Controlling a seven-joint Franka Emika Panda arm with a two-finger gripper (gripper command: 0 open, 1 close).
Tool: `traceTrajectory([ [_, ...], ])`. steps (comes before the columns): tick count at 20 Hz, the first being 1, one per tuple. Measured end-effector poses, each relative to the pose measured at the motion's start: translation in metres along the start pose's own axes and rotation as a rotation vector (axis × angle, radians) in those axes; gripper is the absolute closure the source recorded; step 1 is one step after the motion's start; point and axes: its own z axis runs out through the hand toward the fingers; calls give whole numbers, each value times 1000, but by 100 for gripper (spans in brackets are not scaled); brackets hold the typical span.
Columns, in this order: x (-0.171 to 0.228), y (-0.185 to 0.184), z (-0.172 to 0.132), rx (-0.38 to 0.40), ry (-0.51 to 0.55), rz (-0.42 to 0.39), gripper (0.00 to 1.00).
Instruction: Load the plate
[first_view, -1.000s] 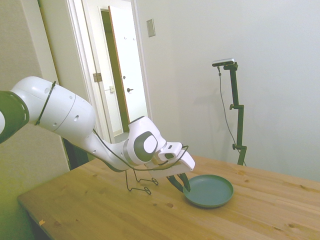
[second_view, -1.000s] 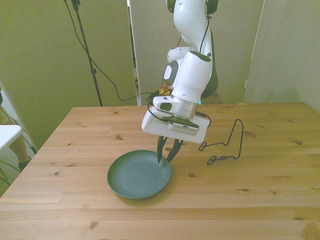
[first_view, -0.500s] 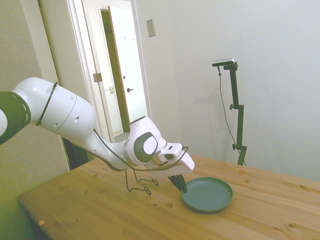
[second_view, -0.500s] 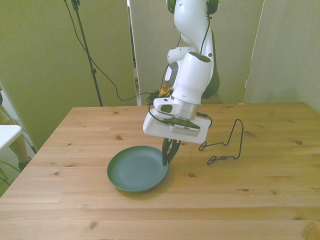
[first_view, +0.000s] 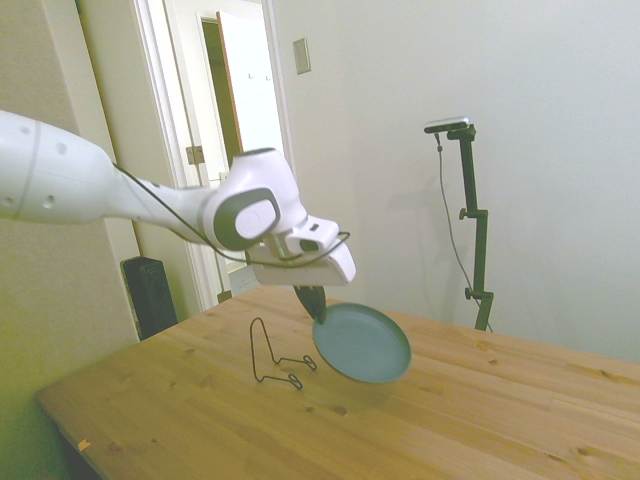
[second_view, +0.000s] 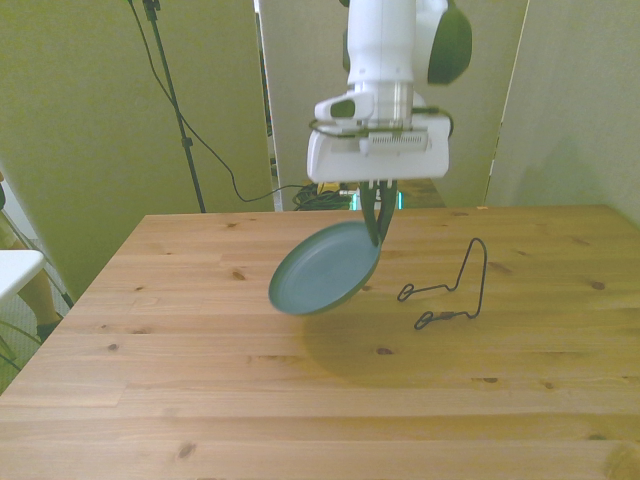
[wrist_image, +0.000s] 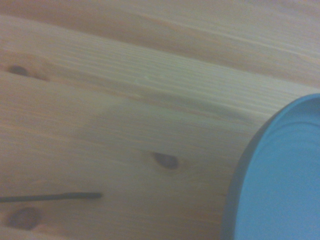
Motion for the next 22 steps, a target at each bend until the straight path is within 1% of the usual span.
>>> traceTrajectory([
  [3, -6, -8, -56, 101, -110, -20, 100],
  [5, -10, -15, -73, 146, -189, -35, 100],
  [7, -11, -24, -81, 182, -281, -42, 100],
  [9, -7, -32, -78, 203, -352, -39, 100],
  [11, 1, -38, -68, 217, -403, -29, 100],
  [13, 11, -45, -61, 211, -411, -3, 100],
  [15, 11, -46, -61, 215, -415, -3, 100],
  [22, 7, -51, -51, 342, -552, 26, 100],
])
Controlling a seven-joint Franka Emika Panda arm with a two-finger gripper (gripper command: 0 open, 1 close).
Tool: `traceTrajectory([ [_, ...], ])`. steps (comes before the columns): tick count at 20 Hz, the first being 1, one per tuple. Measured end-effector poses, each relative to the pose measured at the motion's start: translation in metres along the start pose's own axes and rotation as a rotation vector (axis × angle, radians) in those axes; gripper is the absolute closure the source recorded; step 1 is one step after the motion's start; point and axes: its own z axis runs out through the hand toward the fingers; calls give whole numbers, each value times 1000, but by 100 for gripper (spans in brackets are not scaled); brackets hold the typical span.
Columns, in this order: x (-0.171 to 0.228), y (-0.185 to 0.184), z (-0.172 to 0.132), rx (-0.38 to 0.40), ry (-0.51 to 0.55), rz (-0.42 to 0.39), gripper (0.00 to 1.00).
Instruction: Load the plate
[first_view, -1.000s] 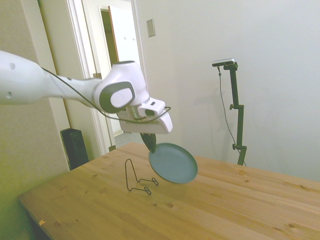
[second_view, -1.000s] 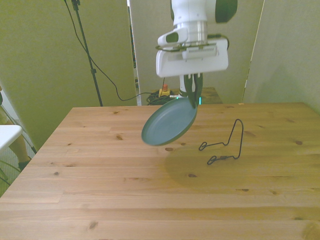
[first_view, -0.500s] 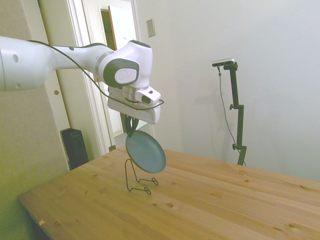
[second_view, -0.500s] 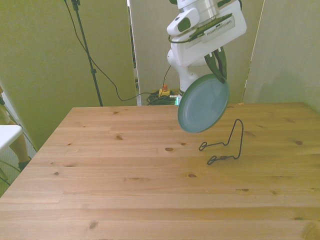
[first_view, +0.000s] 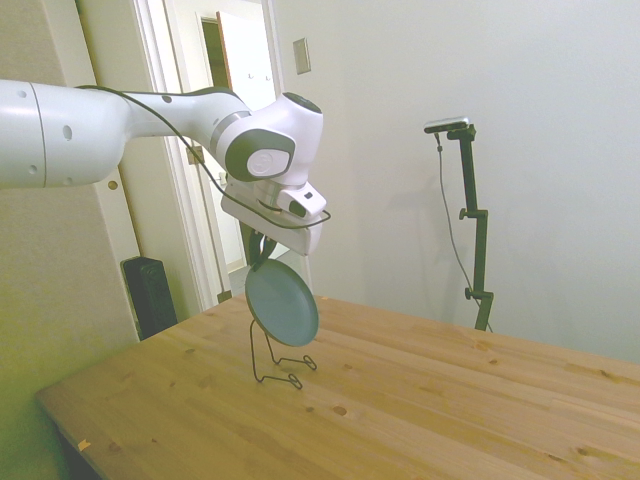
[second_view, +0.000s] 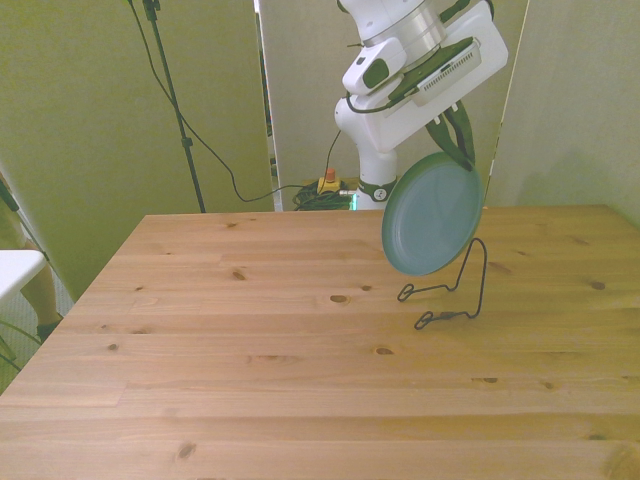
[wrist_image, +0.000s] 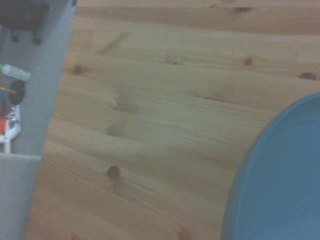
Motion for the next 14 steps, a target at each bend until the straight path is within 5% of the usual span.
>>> traceTrajectory([
  [5, 11, 14, 8, 109, -105, -20, 100],
  [14, 31, 34, 43, 139, -170, -56, 100],
])
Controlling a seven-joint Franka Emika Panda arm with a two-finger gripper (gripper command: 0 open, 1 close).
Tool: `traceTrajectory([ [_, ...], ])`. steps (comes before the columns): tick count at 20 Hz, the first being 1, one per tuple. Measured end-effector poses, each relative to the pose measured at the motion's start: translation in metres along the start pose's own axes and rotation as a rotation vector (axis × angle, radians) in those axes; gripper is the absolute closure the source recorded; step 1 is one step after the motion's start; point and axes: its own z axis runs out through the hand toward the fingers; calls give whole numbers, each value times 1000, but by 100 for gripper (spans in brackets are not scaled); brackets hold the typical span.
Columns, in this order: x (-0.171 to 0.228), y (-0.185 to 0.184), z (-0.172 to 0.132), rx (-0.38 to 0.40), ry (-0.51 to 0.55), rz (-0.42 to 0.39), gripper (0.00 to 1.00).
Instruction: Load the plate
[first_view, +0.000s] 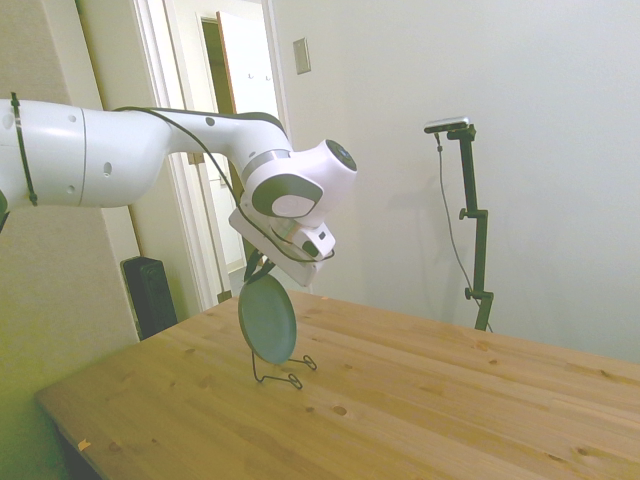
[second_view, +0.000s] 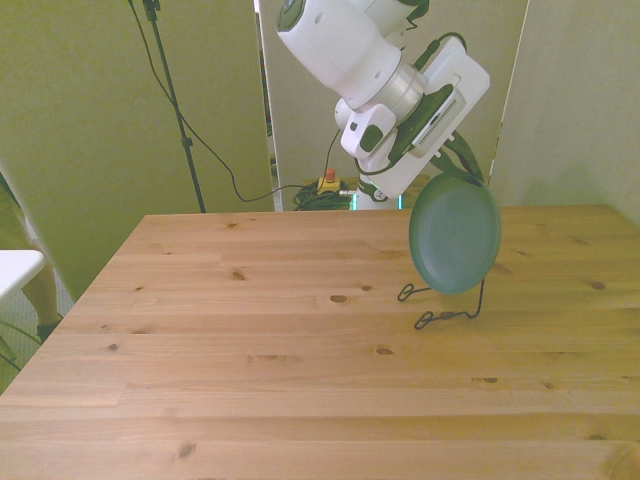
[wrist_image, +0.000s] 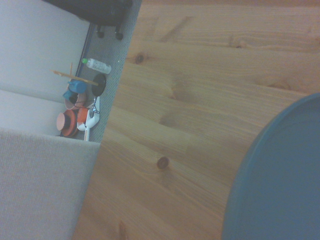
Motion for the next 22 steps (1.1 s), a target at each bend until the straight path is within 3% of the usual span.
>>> traceTrajectory([
  [22, 23, 17, 33, 32, -28, 4, 100],
])
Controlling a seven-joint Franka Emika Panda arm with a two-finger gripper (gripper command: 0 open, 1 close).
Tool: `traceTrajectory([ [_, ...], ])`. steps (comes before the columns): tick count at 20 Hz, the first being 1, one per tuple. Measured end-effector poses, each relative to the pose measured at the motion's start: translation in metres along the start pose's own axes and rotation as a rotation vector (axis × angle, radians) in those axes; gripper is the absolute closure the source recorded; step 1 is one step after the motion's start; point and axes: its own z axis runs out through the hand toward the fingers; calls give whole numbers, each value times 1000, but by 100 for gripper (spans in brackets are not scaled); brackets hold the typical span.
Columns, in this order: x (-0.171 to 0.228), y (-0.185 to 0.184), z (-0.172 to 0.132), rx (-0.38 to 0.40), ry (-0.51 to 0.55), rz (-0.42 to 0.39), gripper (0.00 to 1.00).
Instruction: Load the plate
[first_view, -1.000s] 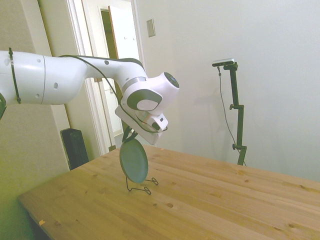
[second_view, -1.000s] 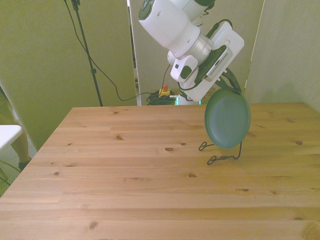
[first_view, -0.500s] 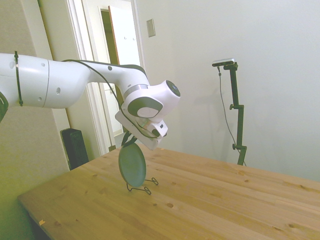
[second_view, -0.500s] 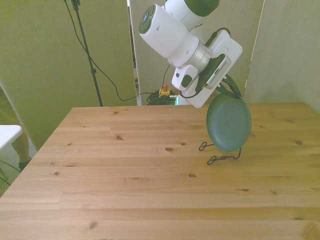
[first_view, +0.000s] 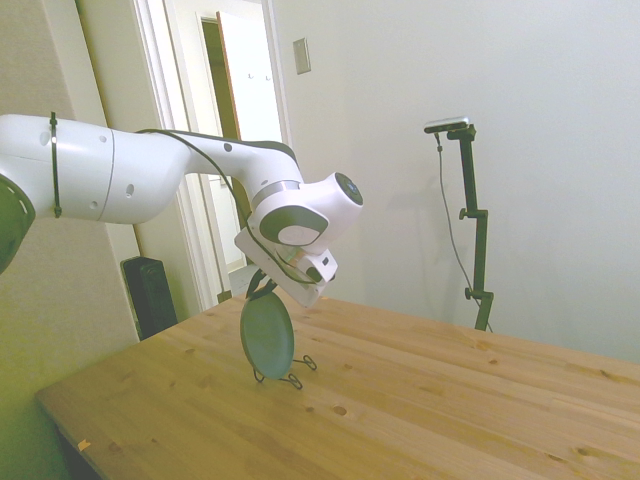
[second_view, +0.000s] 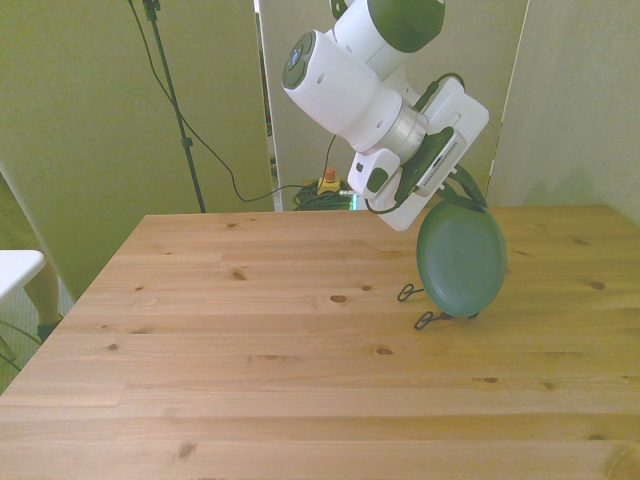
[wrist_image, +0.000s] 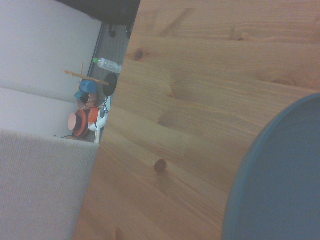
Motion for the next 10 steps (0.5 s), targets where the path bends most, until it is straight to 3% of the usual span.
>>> traceTrajectory([
  [4, 1, -2, 3, -1, 0, -4, 100],
  [5, 1, -3, 3, -1, 1, -4, 0],
  [10, 2, -4, 4, -2, 1, -5, 0],
])
